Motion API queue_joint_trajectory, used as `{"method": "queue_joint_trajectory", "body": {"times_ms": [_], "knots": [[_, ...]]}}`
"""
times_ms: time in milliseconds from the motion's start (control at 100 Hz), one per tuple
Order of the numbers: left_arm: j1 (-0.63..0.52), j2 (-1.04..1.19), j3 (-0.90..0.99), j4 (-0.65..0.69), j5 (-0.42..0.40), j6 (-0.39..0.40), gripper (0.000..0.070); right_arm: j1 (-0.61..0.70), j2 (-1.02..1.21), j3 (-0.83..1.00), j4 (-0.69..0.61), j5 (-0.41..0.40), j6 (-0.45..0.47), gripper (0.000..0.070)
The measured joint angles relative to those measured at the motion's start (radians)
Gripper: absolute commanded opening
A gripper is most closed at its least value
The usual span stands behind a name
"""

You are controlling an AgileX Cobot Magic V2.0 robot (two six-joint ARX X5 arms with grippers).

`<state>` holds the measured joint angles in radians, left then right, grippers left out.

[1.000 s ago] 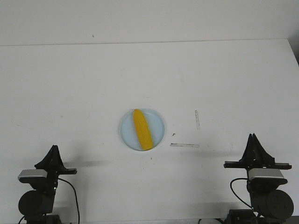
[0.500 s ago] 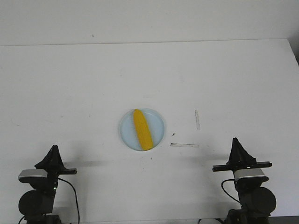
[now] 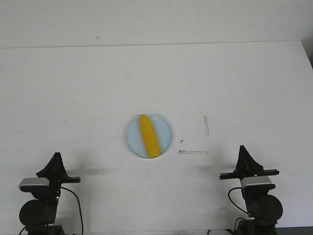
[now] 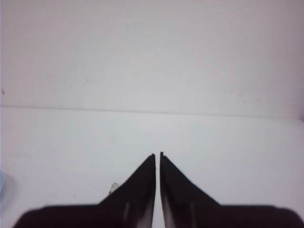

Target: Place corn on plate with both arms

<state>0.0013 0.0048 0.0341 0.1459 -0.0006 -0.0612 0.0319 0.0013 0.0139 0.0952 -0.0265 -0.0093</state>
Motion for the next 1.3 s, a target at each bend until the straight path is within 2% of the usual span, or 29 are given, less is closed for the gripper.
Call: {"method": "queue_joint_trajectory", "body": {"times_ms": [1301], "knots": [[0.000,0.000,0.000,0.000,0.000,0.003,0.0001,0.000,0.000,0.000,0.015,0.000,0.009,0.0012]]}}
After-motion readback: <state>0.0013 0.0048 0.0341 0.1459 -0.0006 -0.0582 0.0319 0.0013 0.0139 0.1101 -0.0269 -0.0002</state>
